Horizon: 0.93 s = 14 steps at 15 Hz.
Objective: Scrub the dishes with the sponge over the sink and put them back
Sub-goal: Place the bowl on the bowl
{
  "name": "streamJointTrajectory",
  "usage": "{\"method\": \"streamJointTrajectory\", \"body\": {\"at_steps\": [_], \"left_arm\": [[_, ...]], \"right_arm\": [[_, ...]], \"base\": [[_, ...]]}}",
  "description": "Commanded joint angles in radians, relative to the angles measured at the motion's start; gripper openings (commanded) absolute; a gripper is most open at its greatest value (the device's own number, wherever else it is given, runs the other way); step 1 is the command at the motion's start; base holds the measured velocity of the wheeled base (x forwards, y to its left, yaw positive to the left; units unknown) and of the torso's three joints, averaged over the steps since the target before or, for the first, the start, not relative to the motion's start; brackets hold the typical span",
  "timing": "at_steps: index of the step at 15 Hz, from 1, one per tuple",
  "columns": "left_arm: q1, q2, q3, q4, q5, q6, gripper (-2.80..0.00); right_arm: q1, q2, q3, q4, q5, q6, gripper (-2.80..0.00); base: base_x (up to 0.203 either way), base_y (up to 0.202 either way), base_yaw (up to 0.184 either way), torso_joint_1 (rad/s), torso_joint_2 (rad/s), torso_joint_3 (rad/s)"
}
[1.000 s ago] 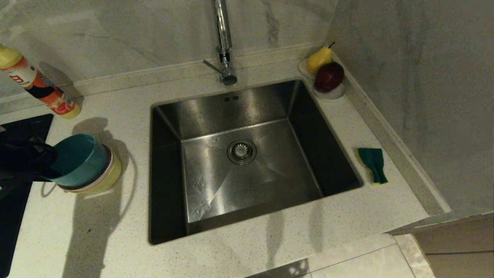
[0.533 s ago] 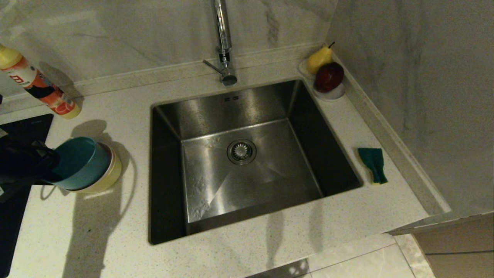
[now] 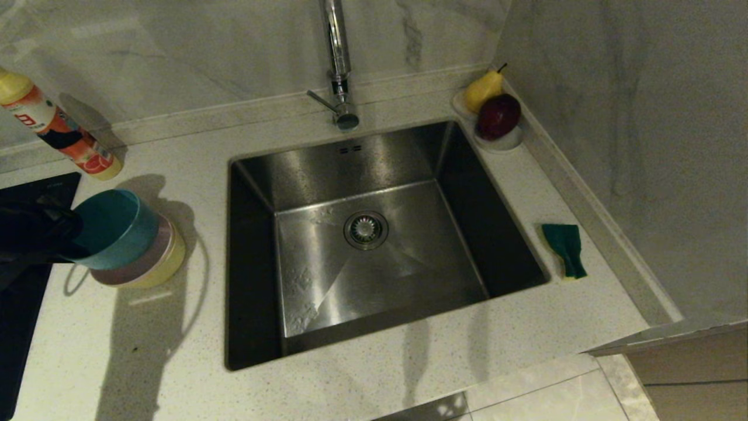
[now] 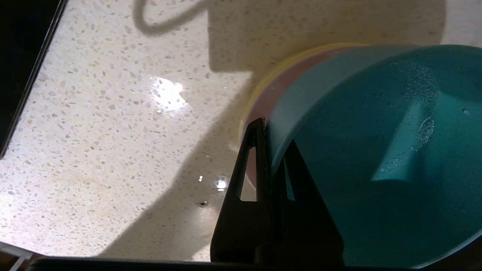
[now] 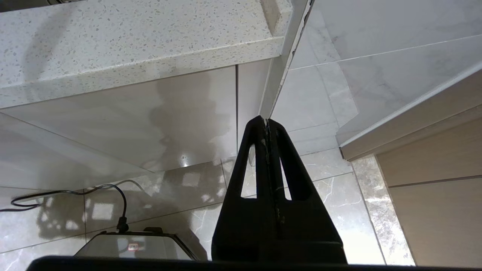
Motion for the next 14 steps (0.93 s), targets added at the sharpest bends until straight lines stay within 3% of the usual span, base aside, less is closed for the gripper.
{"method": "streamJointTrajectory", "body": {"at_steps": [1, 6, 7, 14], "left_arm": [[0.000, -0.015, 0.000, 0.005, -0.001, -0.004, -2.80], [0.000, -0.004, 0.022, -0.003, 0.005, 0.001, -2.80], [0.000, -0.004, 0.022, -0.003, 0.006, 0.001, 0.00], [0.000, -0.052, -0.026, -0.001, -0.005, -0.024, 0.00]], "right_arm": [[0.000, 0.001, 0.000, 0.000, 0.000, 0.000, -2.80], [0.000, 0.001, 0.000, 0.000, 0.000, 0.000, -2.80], [0.000, 0.001, 0.000, 0.000, 0.000, 0.000, -2.80], [0.000, 0.001, 0.000, 0.000, 0.000, 0.000, -2.80]], "base": [[0.000, 0.000, 0.000, 0.000, 0.00, 0.000], [0.000, 0.000, 0.000, 0.000, 0.00, 0.000], [0.000, 0.000, 0.000, 0.000, 0.00, 0.000], [0.000, 0.000, 0.000, 0.000, 0.00, 0.000]]}}
